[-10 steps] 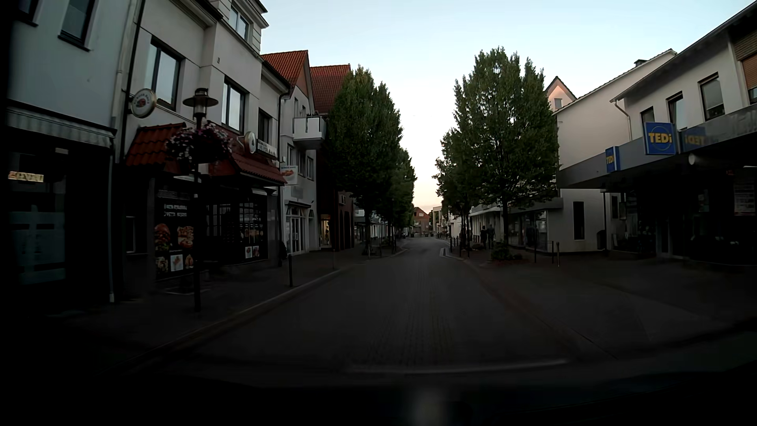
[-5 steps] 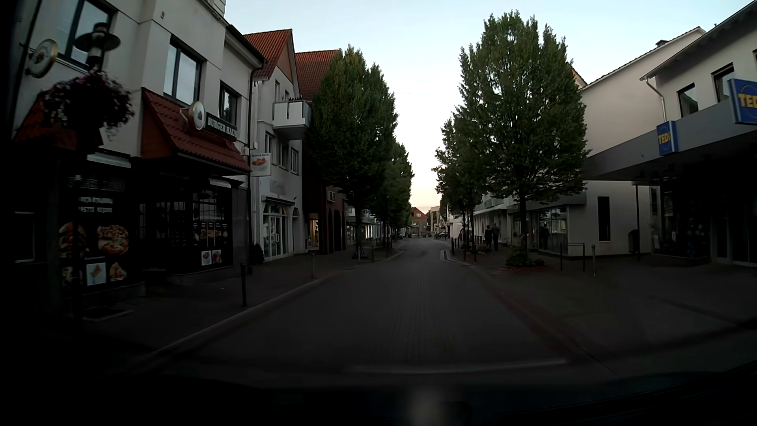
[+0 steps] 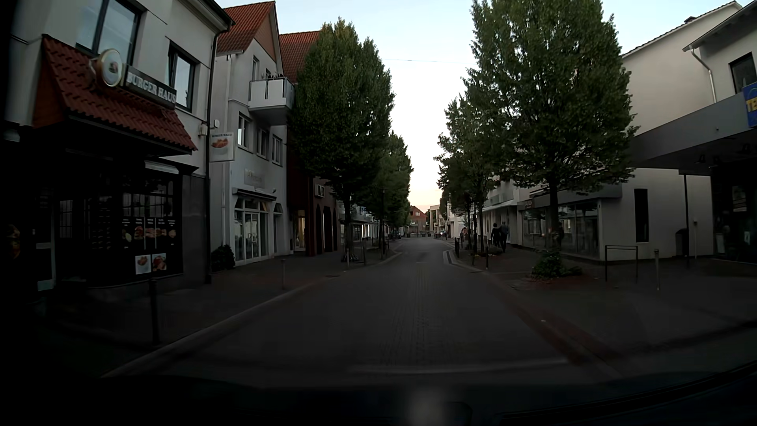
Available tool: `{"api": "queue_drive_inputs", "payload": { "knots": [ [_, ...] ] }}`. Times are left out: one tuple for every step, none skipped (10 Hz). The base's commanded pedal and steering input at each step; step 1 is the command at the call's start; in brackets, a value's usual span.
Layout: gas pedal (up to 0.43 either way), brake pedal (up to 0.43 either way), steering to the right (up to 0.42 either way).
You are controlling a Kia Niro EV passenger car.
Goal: Follow the waypoints while adhering to traffic rules and regulations
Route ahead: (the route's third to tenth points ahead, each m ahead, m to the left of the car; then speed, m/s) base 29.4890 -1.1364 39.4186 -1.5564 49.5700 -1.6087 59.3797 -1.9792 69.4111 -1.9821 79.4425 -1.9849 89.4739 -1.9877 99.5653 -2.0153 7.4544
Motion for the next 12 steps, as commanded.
{"api": "queue_drive_inputs", "payload": {
  "knots": [
    [0.130,0.006,0.006],
    [0.130,0.006,0.006],
    [0.130,0.006,0.006],
    [0.130,0.006,0.006],
    [0.130,0.006,0.006],
    [0.130,0.006,0.006],
    [0.130,0.006,0.006],
    [0.130,0.006,0.005],
    [0.130,0.006,0.005],
    [0.130,0.006,0.005],
    [0.130,0.006,0.005],
    [0.130,0.006,0.005]
  ]
}}
